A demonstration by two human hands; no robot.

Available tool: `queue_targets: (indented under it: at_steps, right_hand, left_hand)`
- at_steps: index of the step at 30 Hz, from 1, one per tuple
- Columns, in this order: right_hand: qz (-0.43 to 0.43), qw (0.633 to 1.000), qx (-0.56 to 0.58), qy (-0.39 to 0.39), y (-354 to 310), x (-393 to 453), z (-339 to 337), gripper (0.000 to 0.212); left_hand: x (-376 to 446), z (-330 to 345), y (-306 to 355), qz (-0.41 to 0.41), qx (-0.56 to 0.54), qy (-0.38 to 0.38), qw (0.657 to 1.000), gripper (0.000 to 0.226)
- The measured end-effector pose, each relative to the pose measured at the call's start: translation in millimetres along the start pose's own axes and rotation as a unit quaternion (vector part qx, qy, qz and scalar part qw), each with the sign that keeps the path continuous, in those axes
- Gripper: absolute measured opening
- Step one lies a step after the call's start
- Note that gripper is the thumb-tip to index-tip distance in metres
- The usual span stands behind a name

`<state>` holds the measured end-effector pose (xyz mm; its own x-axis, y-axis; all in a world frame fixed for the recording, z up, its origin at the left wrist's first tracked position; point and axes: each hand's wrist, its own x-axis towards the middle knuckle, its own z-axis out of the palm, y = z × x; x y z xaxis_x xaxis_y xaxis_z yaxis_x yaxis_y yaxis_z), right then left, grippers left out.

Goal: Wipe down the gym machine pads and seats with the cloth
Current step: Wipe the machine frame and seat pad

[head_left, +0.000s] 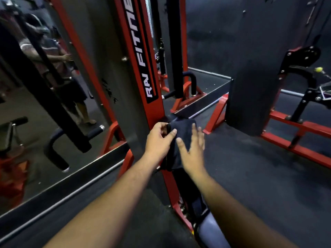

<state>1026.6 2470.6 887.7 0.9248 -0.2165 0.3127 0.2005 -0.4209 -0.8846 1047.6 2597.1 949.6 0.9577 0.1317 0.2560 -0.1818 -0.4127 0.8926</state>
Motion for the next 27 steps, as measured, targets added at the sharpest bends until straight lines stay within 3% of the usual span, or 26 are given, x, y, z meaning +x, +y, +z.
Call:
queue_targets:
  at_steps: [3,7,12,16,18,20,24,27]
  right_hand:
    - [0.015,0.998,-0.064,-0.013,-6,9,46,0.091]
    - [0.028,0.991,-0.121,0.052,-14,34,62,0.08]
    - [0.038,0.995,-0.054,0.076,7,122,31,0.061]
    - [-0.01,0.988,-0.041,0.15,16,49,65,0.059]
    - [0.017,0.99,-0.033,0.139,30,-7,90,0.066]
    - [0.085,0.986,-0.028,0.141,49,-27,103,0.075]
    - [0.159,0.967,0.037,0.198,16,17,90,0.079]
    - [0.083,0.977,-0.004,0.198,-14,61,79,0.072]
  left_hand:
    - [33,-1,-13,0.03,0.039,-0.014,0.999,0.026]
    - [70,-9,-28,0.106,0.079,-0.027,0.991,0.039]
    - [90,-3,-31,0.137,0.077,-0.115,0.981,0.057]
    - [94,4,-32,0.162,0.099,-0.219,0.957,0.074]
    - [95,7,-37,0.232,0.189,-0.28,0.912,0.077]
    - [97,8,-40,0.258,0.207,-0.309,0.892,0.077]
    - [112,11,-35,0.274,0.204,-0.324,0.882,0.081]
    - [116,17,-32,0.198,0.085,-0.333,0.918,0.072]
